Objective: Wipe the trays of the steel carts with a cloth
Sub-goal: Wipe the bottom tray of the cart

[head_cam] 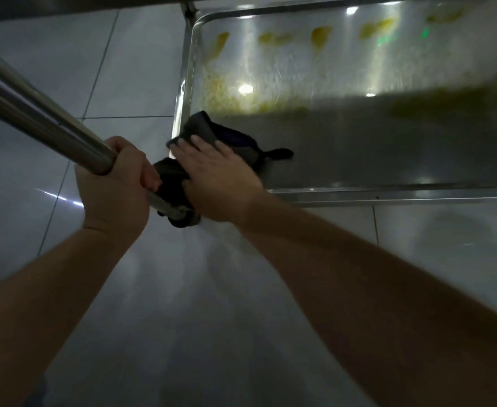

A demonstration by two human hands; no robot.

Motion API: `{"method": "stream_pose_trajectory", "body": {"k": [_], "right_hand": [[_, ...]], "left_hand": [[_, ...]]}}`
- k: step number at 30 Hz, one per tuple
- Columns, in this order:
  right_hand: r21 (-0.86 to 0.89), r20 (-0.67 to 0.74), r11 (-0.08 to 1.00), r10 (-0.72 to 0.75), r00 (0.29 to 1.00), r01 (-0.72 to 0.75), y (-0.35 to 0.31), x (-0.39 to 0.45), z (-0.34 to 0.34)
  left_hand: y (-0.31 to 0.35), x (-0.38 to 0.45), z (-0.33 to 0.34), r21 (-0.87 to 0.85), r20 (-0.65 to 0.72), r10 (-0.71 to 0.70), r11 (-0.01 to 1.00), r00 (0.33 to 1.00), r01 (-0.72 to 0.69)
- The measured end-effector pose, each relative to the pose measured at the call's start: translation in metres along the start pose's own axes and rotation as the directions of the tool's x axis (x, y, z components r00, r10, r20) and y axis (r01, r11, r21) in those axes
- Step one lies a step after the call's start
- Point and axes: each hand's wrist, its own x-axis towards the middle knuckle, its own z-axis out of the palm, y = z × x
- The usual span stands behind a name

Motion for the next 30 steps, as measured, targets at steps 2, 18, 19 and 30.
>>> {"method": "stream_pose_trajectory", "body": {"k": [2, 18, 19, 30], "right_hand": [[0.036, -0.094, 0.994, 0.107, 0.99, -0.104, 0.048, -0.021, -0.017], [0.041, -0.244, 0.733, 0.666, 0.705, -0.679, 0.114, 0.027, -0.041], [-0.008, -0.173, 0.835, 0.541, 0.823, -0.55, 0.083, 0.049, -0.036], [-0.092, -0.016, 0.996, -0.015, 1.0, 0.013, 0.101, 0.011, -0.039]], "left_hand": [[0.0, 0.001, 0.0, -0.02, -0.016, -0.026, 0.999, 1.0, 0.026], [-0.002, -0.01, 0.002, -0.052, 0.004, -0.012, 0.999, 1.0, 0.012], [-0.001, -0.011, 0.003, -0.053, 0.002, -0.015, 0.998, 1.0, 0.015], [-0.002, -0.011, -0.001, -0.041, 0.006, -0.019, 0.999, 1.0, 0.019]]}}
